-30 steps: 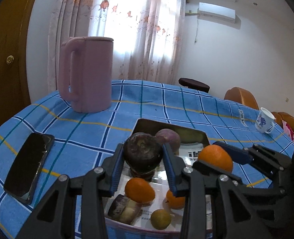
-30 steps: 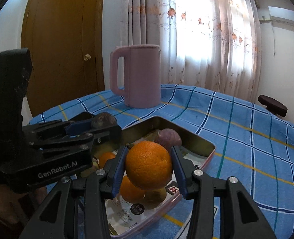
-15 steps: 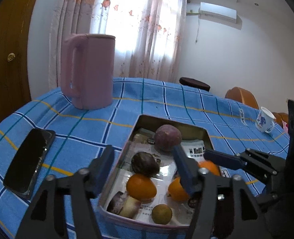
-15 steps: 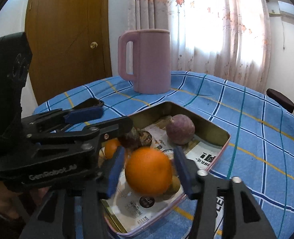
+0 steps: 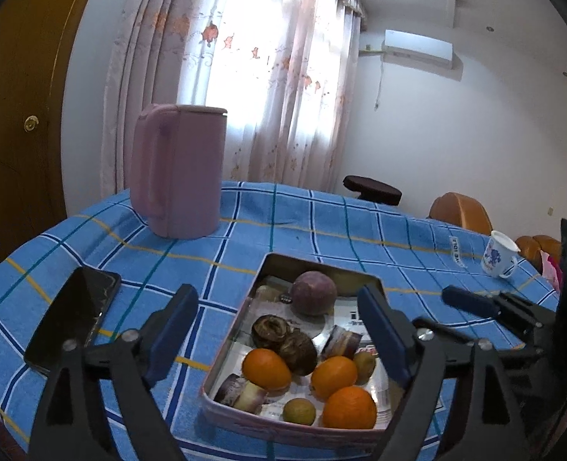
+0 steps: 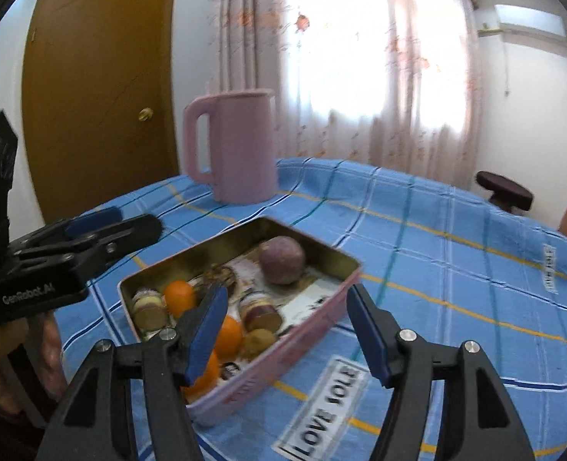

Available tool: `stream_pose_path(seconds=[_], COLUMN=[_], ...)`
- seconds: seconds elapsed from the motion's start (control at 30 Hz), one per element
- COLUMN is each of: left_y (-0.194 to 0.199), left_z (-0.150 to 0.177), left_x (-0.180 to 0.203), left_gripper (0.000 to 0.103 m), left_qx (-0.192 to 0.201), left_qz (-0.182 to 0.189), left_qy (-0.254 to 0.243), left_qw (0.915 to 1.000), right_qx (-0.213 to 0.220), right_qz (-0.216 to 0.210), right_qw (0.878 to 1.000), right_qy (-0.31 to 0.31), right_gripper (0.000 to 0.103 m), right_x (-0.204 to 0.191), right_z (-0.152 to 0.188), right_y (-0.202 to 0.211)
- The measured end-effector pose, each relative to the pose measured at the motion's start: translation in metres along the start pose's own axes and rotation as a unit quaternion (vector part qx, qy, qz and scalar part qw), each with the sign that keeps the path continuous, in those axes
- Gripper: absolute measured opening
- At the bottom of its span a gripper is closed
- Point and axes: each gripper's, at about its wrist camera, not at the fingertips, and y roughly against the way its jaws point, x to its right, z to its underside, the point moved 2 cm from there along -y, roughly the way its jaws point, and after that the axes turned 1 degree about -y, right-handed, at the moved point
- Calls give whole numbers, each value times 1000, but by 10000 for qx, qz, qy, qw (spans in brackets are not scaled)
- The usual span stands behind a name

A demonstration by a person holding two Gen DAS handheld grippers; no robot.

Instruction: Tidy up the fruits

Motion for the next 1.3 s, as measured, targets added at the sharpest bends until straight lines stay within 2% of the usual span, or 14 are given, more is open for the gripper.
stream_pose_path(seconds=[0.2, 0.37, 0.47, 1.3], left_y=[7, 8, 10, 14], left_z=[-2, -2, -2, 1], left_x=[13, 23, 27, 44], left_gripper=[94, 94, 99, 99], left_qx=[81, 69, 73, 44], left_qz=[79, 122, 109, 138], left_qy=[-125, -231, -277, -466], left_qw=[9999, 9996, 9995, 9988], right_qx=[272, 384, 450, 629], right_qz=[246, 369, 393, 502], right_qw=[9992, 9984, 9979, 9955], right_qy=[-140, -199, -266, -491], right_gripper=[68, 72, 73, 75], right_x=[17, 24, 28, 40], right_z=[-4, -4, -3, 6], right_y=[30, 44, 51, 68])
